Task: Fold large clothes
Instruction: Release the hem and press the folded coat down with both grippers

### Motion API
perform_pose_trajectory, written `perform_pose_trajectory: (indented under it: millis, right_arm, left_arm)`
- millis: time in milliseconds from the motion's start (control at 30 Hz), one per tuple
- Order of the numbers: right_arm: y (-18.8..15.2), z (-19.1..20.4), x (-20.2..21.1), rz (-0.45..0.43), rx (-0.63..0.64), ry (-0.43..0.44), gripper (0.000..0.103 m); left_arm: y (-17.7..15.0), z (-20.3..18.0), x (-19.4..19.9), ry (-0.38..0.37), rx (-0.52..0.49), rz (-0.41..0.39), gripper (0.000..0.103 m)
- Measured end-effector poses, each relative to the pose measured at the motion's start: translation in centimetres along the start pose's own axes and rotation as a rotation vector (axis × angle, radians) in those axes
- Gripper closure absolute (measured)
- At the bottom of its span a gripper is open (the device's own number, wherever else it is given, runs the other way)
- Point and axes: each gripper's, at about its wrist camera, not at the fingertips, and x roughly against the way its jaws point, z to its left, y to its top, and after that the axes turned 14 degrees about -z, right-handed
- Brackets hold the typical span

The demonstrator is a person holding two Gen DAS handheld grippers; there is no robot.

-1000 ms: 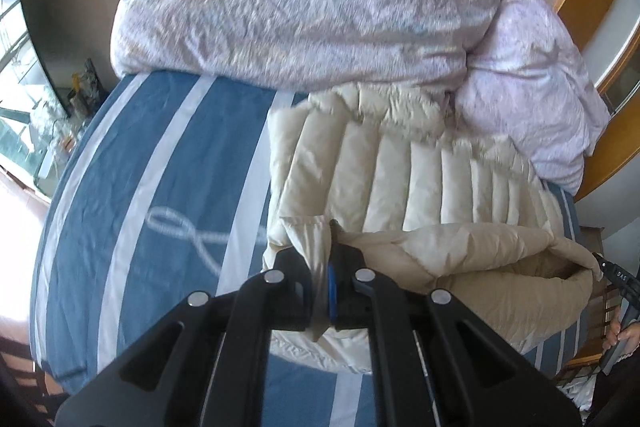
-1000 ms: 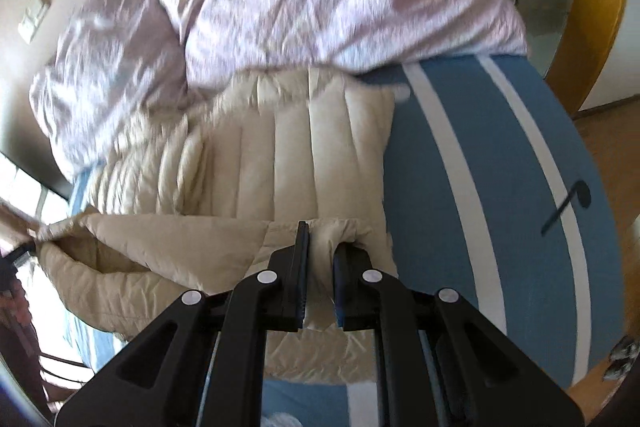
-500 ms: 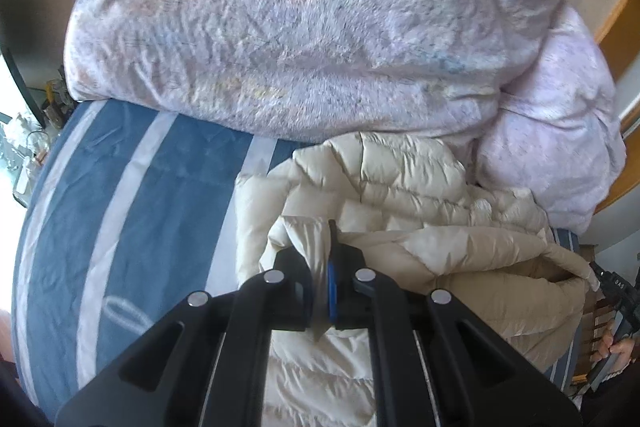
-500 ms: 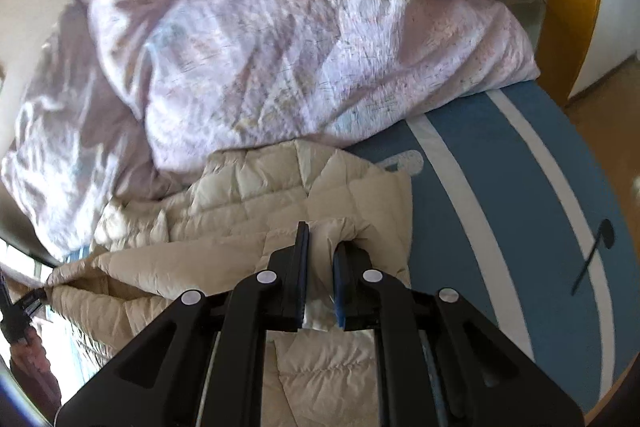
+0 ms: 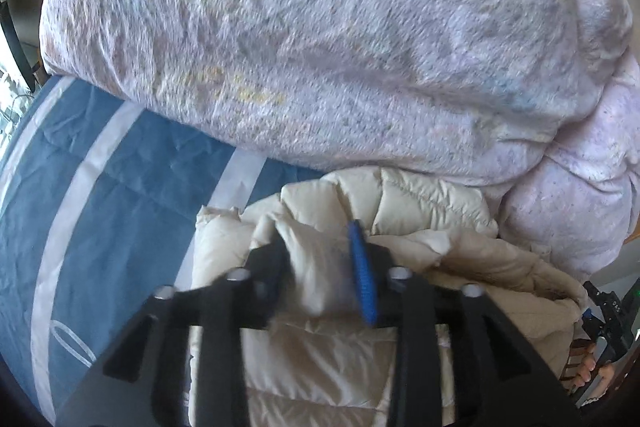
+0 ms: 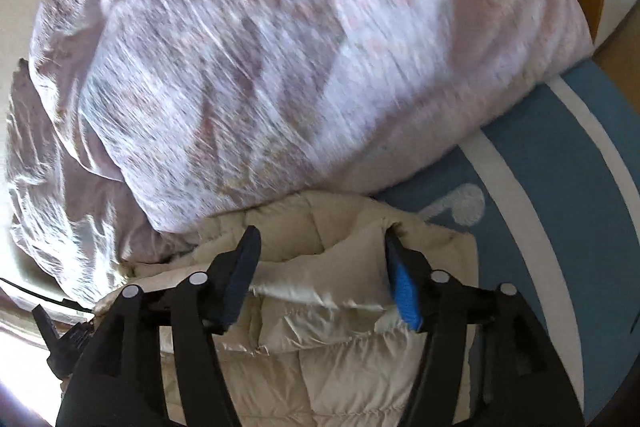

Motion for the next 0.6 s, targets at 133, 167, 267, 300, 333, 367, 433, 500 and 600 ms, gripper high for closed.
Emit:
perform_pose_trajectory:
  millis: [133,167,267,300,333,367,433,500,600]
  right_arm:
    - [1.5,0.4,2.6,-0.104,0.022,0.011,0.029]
    - [1.5,0.5,3.2,-0.119,0.033,0.017,0.029]
    - [-0.5,1.2,4.1,-0.114,0.133,0.021,0.029]
    - [-1.6,1.5,3.9,-0.097,0.173,0.013,0.029]
    - [-2.5,1.8,3.7,-0.086,0.202,0.005,0.030]
    - [-3.5,2.0,3.5,-0.076,0.236,-0.003,0.031]
    - [-5.5,2.5,3.0,-0.059,0.312,-0.028,0.033]
    - [-6.7,3.1,2.1,-0.049,0.358,-0.054,0.037]
    - [-7.2,4.0,0.8,-0.087,0.410,-0.111,0.038]
  left_arm:
    - [0.9,-0.8,2.8,0.005,-0.029,-0.090,0.031]
    - [0.9,-0.9,3.3,0.003,-0.034,-0.103,0.031]
    - [-0.1,-0.9,4.9,0.010,-0.064,-0.133,0.030]
    - [-0.5,-1.3,5.1,0.015,-0.080,-0.142,0.030]
    - [-1.4,-1.6,5.4,0.032,-0.111,-0.157,0.030]
    - [-1.9,-1.9,5.5,0.045,-0.133,-0.168,0.030]
    - [-3.4,-2.6,5.3,0.066,-0.173,-0.185,0.030]
    - [-4.2,-2.9,4.8,0.072,-0.194,-0.183,0.030]
    - [-4.5,-3.7,3.1,0.107,-0.240,-0.163,0.030]
